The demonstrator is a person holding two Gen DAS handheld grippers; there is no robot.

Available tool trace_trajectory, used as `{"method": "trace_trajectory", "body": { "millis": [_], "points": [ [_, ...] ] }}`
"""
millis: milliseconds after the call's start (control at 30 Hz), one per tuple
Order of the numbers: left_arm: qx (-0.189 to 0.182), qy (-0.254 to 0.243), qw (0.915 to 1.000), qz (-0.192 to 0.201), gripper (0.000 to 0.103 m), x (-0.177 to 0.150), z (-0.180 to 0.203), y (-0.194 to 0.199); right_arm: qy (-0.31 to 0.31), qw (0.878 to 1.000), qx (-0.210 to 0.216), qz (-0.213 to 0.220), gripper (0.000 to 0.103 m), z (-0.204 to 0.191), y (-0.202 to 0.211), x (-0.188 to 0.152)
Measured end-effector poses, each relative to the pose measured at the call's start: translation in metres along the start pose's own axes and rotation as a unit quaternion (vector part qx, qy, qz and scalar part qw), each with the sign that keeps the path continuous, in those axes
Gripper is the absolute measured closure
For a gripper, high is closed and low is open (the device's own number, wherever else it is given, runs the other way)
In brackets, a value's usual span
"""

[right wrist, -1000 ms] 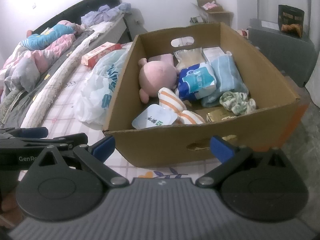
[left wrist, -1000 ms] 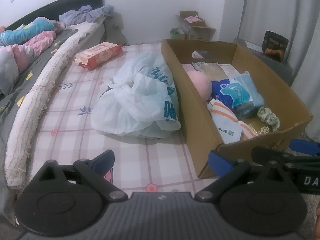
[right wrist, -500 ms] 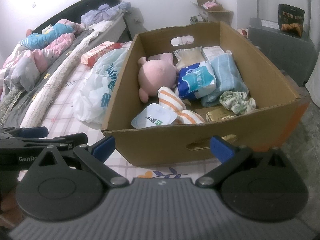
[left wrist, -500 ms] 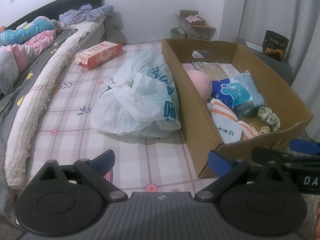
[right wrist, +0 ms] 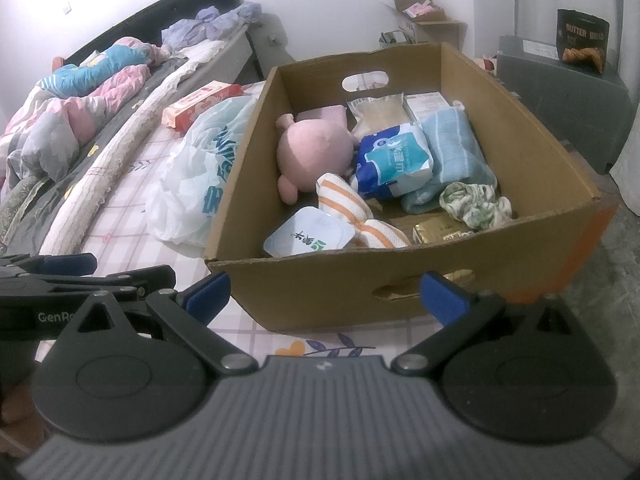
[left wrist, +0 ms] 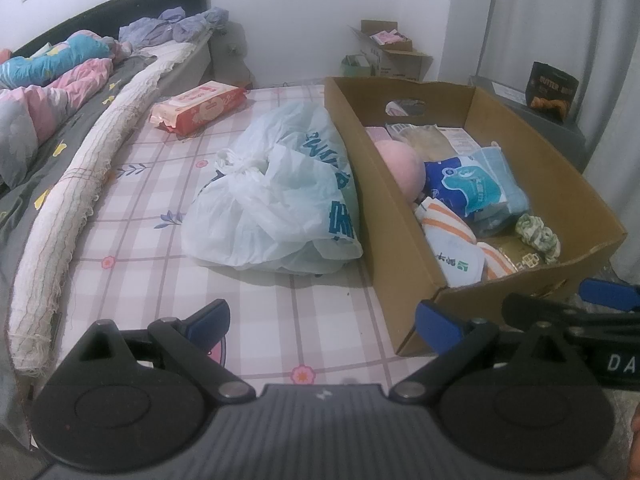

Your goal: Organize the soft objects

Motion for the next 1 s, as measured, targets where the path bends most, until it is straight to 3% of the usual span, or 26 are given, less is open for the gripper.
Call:
{"method": "trace_trajectory", "body": {
  "millis": [1000],
  "points": [
    [-0.003, 0.004, 1.0000, -0.005, 0.003, -0.0001, -0.0015, -0.0011, 0.004, 1.000, 0.001, -0.004, 0.001, 0.0024, -0.0034, 0.0036]
  ]
}}
Point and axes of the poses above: each gripper's, at about its wrist camera, not at the fingertips, and y roughly against the way its jaws point, z to its right, x to its top, the point moved 1 cm from there along -y, roughly the way its jaws point, and after that the axes turned 12 degrees about -x, right-handed, at the moved point
